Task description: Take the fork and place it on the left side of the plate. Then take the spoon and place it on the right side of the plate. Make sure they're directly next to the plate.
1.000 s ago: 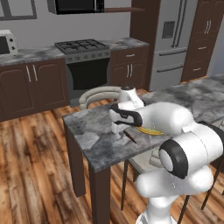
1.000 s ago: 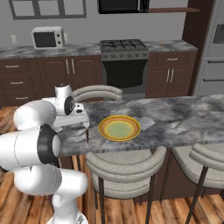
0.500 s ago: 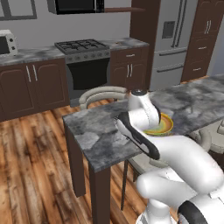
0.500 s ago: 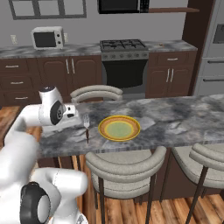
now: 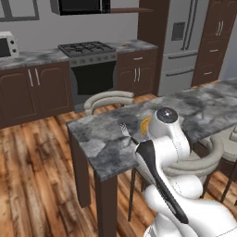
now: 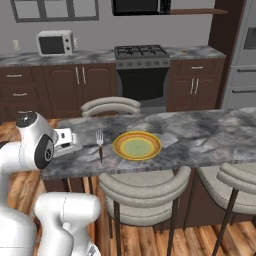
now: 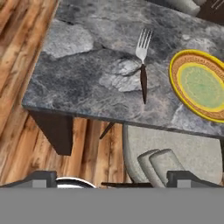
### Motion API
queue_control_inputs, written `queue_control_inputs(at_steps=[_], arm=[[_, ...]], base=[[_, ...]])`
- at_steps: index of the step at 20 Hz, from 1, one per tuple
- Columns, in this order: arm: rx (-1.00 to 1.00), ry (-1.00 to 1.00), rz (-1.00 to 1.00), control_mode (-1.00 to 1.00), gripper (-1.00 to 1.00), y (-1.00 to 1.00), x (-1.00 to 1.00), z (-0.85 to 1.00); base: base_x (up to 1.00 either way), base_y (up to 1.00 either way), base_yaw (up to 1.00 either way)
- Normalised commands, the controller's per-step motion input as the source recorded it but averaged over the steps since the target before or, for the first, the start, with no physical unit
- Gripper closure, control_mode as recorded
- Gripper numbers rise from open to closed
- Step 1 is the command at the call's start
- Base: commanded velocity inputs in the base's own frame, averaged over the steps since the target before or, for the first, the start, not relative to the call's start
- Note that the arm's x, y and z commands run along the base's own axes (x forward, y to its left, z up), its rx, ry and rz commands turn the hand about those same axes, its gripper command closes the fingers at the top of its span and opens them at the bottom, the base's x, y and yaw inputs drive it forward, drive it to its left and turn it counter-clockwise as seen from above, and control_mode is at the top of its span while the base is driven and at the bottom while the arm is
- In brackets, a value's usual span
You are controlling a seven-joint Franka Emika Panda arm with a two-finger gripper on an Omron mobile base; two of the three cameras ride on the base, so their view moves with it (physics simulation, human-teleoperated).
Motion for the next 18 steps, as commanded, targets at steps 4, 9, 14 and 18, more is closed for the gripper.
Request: queue_control_inputs(at_steps=[4, 9, 14, 18], arm=[[0.00, 0.00, 0.00, 1.00, -1.00, 0.00, 0.00, 0.00], [0.00, 0.00, 0.00, 1.00, -1.00, 0.00, 0.00, 0.00], [0.00, 0.00, 0.00, 1.00, -1.00, 0.00, 0.00, 0.00], [0.00, 0.00, 0.00, 1.00, -1.00, 0.00, 0.00, 0.00]], base=[[-0.68, 0.65, 0.05], [-0.31, 0.92, 0.15], [0.40, 1.00, 0.02], [0.88, 0.97, -0.06]])
